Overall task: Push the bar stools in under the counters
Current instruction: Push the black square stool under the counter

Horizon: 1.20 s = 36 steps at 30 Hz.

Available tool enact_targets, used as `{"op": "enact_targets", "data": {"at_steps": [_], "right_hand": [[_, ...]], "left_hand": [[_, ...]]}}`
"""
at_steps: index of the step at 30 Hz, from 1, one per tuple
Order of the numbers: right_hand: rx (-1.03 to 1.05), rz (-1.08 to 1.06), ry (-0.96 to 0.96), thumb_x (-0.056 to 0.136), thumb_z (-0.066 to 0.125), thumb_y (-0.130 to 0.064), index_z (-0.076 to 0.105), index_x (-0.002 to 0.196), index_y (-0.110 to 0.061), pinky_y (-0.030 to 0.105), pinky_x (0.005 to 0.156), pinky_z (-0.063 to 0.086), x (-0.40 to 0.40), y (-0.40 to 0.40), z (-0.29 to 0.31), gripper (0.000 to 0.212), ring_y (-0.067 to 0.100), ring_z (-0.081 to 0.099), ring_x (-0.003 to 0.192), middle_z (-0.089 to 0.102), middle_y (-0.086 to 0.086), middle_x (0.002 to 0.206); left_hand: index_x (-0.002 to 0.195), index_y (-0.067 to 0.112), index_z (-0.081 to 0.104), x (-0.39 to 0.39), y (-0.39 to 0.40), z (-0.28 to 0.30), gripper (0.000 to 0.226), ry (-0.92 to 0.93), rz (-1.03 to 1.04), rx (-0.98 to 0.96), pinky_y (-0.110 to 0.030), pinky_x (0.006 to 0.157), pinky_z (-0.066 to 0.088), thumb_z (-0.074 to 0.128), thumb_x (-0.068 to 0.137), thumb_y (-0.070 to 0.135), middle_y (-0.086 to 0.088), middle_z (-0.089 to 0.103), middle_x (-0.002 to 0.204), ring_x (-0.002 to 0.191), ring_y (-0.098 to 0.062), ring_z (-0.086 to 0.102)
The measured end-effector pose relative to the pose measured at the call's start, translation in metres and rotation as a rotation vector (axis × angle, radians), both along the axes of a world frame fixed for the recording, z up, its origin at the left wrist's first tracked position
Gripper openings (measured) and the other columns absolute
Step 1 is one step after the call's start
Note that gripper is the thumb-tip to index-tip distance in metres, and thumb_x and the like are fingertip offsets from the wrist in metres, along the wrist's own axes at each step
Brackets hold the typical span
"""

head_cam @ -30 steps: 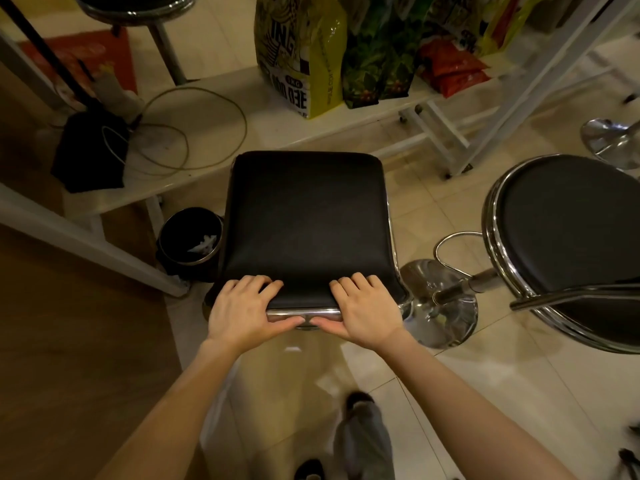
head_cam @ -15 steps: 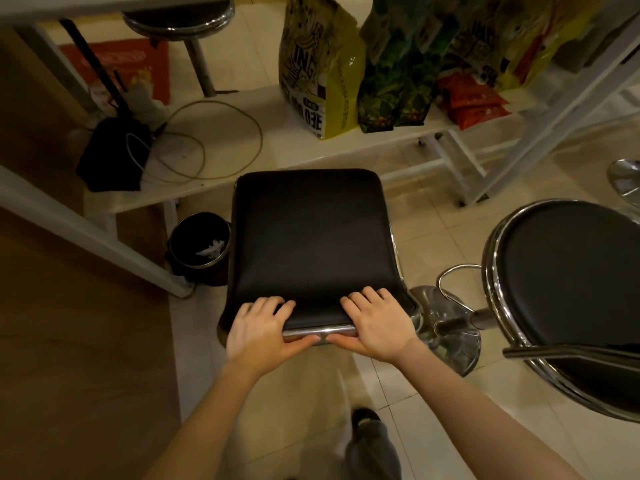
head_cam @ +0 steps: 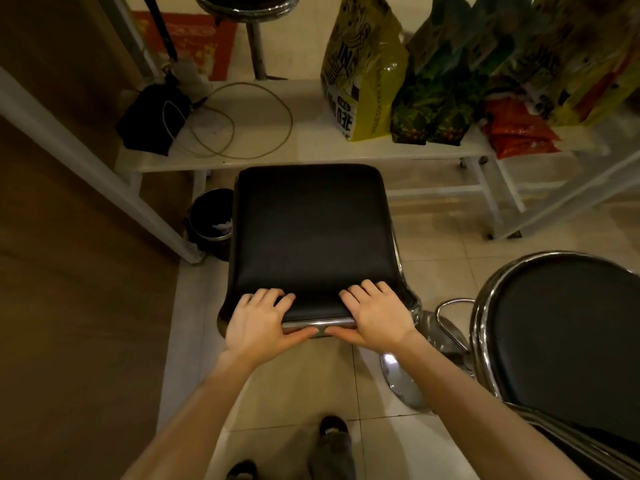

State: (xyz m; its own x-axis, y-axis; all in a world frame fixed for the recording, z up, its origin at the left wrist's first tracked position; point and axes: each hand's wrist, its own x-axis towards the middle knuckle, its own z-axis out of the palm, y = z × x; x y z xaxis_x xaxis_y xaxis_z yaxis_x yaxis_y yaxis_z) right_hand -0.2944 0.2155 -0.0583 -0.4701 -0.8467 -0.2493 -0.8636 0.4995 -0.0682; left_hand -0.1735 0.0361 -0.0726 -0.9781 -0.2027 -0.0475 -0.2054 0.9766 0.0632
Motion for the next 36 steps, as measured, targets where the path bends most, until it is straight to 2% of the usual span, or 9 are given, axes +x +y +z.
{"op": "enact_targets", "data": {"at_steps": [3,5,11,16,21,26,29,32,36], "right_hand": [[0.006,0.007,0.002,0.082,0.014,-0.072,0.053,0.122,-0.01,0.039,0.084,0.043,-0.007,0.001,-0.001,0.084,0.026,0.054,0.099,0.062,0.008,0.112],[-0.006,0.001,0.003,0.082,0.012,-0.073,0.053,0.121,-0.009,0.038,0.084,0.043,-0.007,0.0,-0.002,0.085,0.025,0.055,0.099,0.063,0.008,0.111],[-0.025,0.024,-0.007,0.083,0.015,-0.071,0.054,0.121,-0.007,0.04,0.082,0.044,-0.008,0.002,-0.004,0.085,0.027,0.056,0.097,0.064,0.011,0.109],[0.002,0.018,-0.013,0.079,0.007,-0.074,0.05,0.125,-0.009,0.039,0.089,0.041,-0.006,0.002,-0.002,0.09,0.026,0.053,0.104,0.06,0.009,0.117],[-0.043,-0.009,0.021,0.084,0.023,-0.072,0.051,0.124,-0.008,0.038,0.087,0.041,0.005,0.0,-0.007,0.08,0.027,0.053,0.103,0.061,0.01,0.115],[-0.032,-0.055,0.006,0.083,0.025,-0.072,0.048,0.126,-0.011,0.034,0.09,0.04,0.013,-0.003,0.0,0.079,0.023,0.053,0.106,0.059,0.007,0.118],[-0.046,-0.169,-0.113,0.083,0.037,-0.069,0.041,0.133,-0.013,0.036,0.099,0.038,0.019,-0.004,0.011,0.076,0.023,0.05,0.113,0.056,0.007,0.126],[-0.121,-0.301,-0.239,0.083,0.052,-0.061,0.024,0.143,-0.013,0.038,0.107,0.031,0.028,0.0,0.037,0.082,0.024,0.045,0.123,0.05,0.01,0.135],[-0.241,-0.393,-0.105,0.086,0.054,-0.052,0.018,0.146,-0.013,0.039,0.111,0.025,0.038,0.02,0.088,0.08,0.024,0.032,0.134,0.04,0.01,0.144]], "left_hand": [[0.103,0.017,0.069,-0.004,0.001,-0.001,0.07,0.004,0.002,0.003,-0.033,0.073,0.053,0.05,0.07,0.076,-0.002,0.071,0.094,0.086,-0.02,0.066],[0.103,0.017,0.069,-0.006,0.0,-0.002,0.069,-0.001,0.008,0.002,-0.033,0.073,0.052,0.051,0.07,0.075,-0.003,0.071,0.094,0.086,-0.021,0.066],[0.102,0.017,0.069,-0.005,0.001,-0.003,0.076,-0.016,0.019,0.032,-0.033,0.073,0.053,0.031,0.072,0.076,-0.002,0.071,0.093,0.085,-0.021,0.066],[0.103,0.019,0.069,-0.001,0.004,-0.003,0.084,-0.051,0.022,0.048,-0.033,0.073,0.054,0.016,0.076,0.079,-0.001,0.071,0.094,0.088,-0.02,0.066],[0.109,0.017,0.067,0.004,-0.003,-0.004,0.081,-0.042,0.012,0.066,-0.036,0.078,0.051,0.027,0.073,0.077,-0.004,0.069,0.1,0.093,-0.023,0.064],[0.122,0.019,0.056,0.007,-0.008,-0.001,0.082,-0.091,-0.005,0.091,-0.037,0.087,0.044,0.028,0.075,0.08,-0.004,0.061,0.116,0.107,-0.022,0.055],[0.134,0.02,0.042,0.003,-0.009,0.008,0.076,-0.22,-0.005,0.152,-0.037,0.099,0.035,0.035,0.08,0.074,-0.003,0.049,0.132,0.121,-0.021,0.044],[0.142,0.018,0.029,-0.005,-0.001,0.034,0.077,-0.335,-0.008,0.168,-0.042,0.106,0.028,0.036,0.084,0.068,-0.005,0.04,0.144,0.132,-0.022,0.035],[0.145,0.023,0.021,-0.018,0.032,0.083,0.063,-0.149,-0.096,0.297,-0.041,0.109,0.025,0.033,0.093,0.055,-0.004,0.032,0.15,0.137,-0.02,0.028]]}}
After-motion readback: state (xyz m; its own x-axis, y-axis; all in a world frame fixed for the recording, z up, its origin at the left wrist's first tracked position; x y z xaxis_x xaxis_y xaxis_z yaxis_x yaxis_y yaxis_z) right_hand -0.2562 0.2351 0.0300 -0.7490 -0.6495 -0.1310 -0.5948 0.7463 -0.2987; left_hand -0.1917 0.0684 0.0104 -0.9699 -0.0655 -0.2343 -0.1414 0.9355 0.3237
